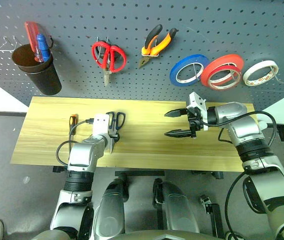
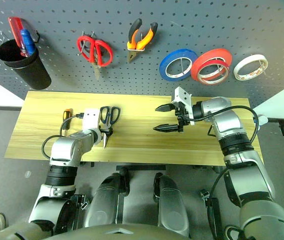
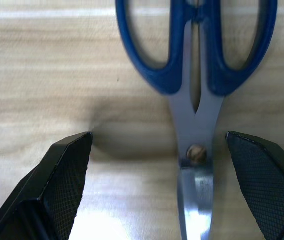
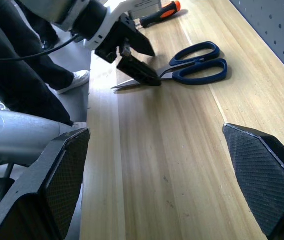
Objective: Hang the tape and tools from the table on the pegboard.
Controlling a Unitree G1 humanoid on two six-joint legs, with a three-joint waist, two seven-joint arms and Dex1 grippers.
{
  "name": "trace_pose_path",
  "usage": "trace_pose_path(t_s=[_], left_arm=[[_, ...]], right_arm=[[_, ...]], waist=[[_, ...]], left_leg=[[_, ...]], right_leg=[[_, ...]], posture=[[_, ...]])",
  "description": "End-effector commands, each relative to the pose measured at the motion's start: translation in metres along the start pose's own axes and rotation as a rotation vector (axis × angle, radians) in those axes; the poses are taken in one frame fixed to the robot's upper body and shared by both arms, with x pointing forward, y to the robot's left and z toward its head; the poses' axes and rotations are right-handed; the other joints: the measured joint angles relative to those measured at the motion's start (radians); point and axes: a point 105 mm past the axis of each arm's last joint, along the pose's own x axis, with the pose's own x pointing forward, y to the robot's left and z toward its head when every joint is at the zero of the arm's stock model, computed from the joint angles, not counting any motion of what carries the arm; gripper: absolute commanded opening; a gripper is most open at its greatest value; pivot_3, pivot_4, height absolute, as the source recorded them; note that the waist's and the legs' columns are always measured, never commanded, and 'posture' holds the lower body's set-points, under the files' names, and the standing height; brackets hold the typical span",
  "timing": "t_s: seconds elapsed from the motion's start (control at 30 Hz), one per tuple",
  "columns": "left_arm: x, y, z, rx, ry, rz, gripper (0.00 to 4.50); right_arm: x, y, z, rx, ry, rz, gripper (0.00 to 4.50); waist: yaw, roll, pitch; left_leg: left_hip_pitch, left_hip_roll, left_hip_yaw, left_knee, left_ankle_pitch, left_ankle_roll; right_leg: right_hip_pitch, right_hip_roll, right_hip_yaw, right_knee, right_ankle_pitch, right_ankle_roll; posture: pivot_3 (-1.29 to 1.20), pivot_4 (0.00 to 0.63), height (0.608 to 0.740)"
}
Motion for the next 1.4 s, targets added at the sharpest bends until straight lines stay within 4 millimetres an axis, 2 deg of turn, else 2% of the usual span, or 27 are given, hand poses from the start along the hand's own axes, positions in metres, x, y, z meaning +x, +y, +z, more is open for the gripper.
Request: trace_pose_path(t_s=[0.03,0.07,0.17,0.47,0.5,0.9,1.2,1.4], left_arm=[[0.001,-0.012,-0.011,0.013,0.032,-0.055,4.50],[0.001,-0.014,-0.013,0.019,0.037,-0.064,4.50],[0.002,-0.012,-0.014,0.024,0.032,-0.050,3.89],[0.003,-0.005,-0.015,0.012,0.039,-0.012,0.82],[0.003,-0.003,-0.016,0.013,0.040,-0.002,0.67],[-0.007,0.002,-0.013,0.009,0.023,-0.028,0.68],[-0.043,0.013,0.006,0.032,-0.127,-0.114,0.68],[-0.074,0.018,0.007,0.091,-0.218,-0.202,0.68]], right_arm=[[-0.005,-0.002,0.005,-0.038,-0.014,-0.019,4.49],[-0.005,-0.002,0.005,-0.039,-0.014,-0.020,4.49],[-0.005,-0.003,0.006,-0.041,-0.013,-0.024,4.50],[-0.004,-0.004,0.006,-0.050,-0.007,-0.030,4.50],[-0.004,-0.004,0.006,-0.051,-0.007,-0.031,4.50],[-0.006,-0.008,0.012,-0.044,-0.039,-0.041,4.50],[-0.007,-0.013,0.023,-0.074,-0.078,-0.063,4.50],[-0.009,-0.011,0.037,-0.106,-0.114,-0.047,4.50]], waist=[[0.000,0.000,0.000],[0.000,0.000,0.000],[0.000,0.000,0.000],[0.000,0.000,0.000],[0.000,0.000,0.000],[-0.002,0.000,0.000],[0.000,0.000,-0.001],[-0.001,-0.002,-0.003]], left_leg=[[0.000,0.000,0.000,0.000,0.000,0.000],[0.000,0.000,0.000,0.000,0.000,0.000],[0.000,0.000,0.000,0.000,0.000,0.000],[0.000,0.000,0.000,0.000,0.000,0.000],[0.000,0.000,0.000,0.000,0.000,0.000],[0.000,0.000,0.000,0.000,0.000,0.000],[-0.001,0.000,-0.001,0.000,0.002,-0.003],[-0.001,-0.001,-0.001,0.000,0.004,-0.008]], right_leg=[[0.000,0.000,0.000,0.000,0.000,0.000],[0.000,0.000,0.000,0.000,0.000,0.000],[0.000,0.000,0.000,0.000,0.000,0.000],[0.000,0.000,0.000,0.000,0.000,0.000],[0.000,0.000,0.000,0.000,0.000,0.000],[0.000,0.000,0.000,0.000,0.000,0.000],[0.000,0.000,-0.002,0.000,0.000,0.000],[0.000,0.000,-0.002,0.000,0.001,0.001]], posture=[[-0.03,0.381,0.730],[-0.03,0.380,0.730],[-0.03,0.381,0.730],[-0.03,0.377,0.730],[-0.03,0.376,0.730],[-0.02,0.337,0.730],[0.00,0.266,0.730],[0.02,0.217,0.730]])
